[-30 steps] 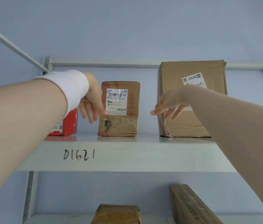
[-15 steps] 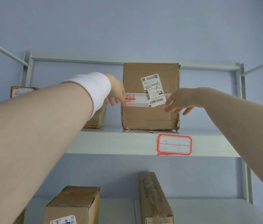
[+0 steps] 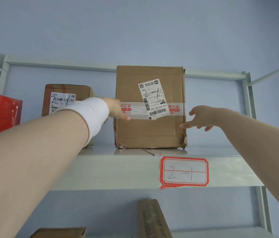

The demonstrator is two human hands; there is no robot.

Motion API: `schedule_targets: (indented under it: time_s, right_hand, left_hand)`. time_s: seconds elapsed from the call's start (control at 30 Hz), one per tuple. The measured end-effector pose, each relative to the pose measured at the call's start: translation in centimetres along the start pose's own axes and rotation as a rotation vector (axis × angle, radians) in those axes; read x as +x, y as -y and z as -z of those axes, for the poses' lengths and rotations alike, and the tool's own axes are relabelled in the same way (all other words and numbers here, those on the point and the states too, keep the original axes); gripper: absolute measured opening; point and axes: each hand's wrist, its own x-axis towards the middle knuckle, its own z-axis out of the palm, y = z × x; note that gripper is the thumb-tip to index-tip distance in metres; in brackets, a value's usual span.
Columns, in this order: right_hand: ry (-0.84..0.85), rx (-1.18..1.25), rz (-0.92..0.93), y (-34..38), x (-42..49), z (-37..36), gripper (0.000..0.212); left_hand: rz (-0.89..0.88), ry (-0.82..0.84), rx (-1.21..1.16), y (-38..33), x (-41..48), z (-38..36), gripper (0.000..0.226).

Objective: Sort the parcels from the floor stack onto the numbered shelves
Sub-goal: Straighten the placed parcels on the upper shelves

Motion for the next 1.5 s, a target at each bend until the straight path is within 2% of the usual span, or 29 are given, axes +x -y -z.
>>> schedule_targets:
  time_s: [0.17,0.27,0.37,0.47,0.63,1.2,1.33,1.5]
  right_hand:
    - [0.020,0.082,-0.043,-1.1,3.0,-0.7,0.077]
    - [0.101,0.133,-0.046,-1.6,4.3,-1.3,0.077]
    - [0.217,0.190,-0.041,-1.9,5.4,-1.6,0.071]
    - [0.293,0.207,-0.034,-2.5,6.9,-1.4,0.054]
    - [0.344,0.216,-0.031,-3.0,8.7,-1.2,0.042]
    - [0.316,0.145,0.021,-2.8,10.9,-2.9,0.047]
    - [0.305,0.102,0.032,-2.8,10.9,-3.0,0.048]
    - [0.264,0.015,0.016,-2.6,10.0,-3.0,0.053]
  left_hand:
    - [0.082,0.101,-0.333,1.7,3.0,-1.2,0.077]
    - [0.152,0.215,-0.420,1.8,3.7,-1.8,0.078]
    - [0.158,0.280,-0.464,2.0,4.4,-2.3,0.064]
    - [0.147,0.299,-0.508,2.1,4.6,-2.5,0.049]
    - [0.152,0.324,-0.517,2.1,5.1,-2.7,0.046]
    - [0.163,0.268,-0.496,2.4,6.8,-4.2,0.039]
    - [0.179,0.258,-0.500,2.2,6.9,-4.3,0.044]
    - [0.236,0.233,-0.411,2.1,6.0,-3.9,0.066]
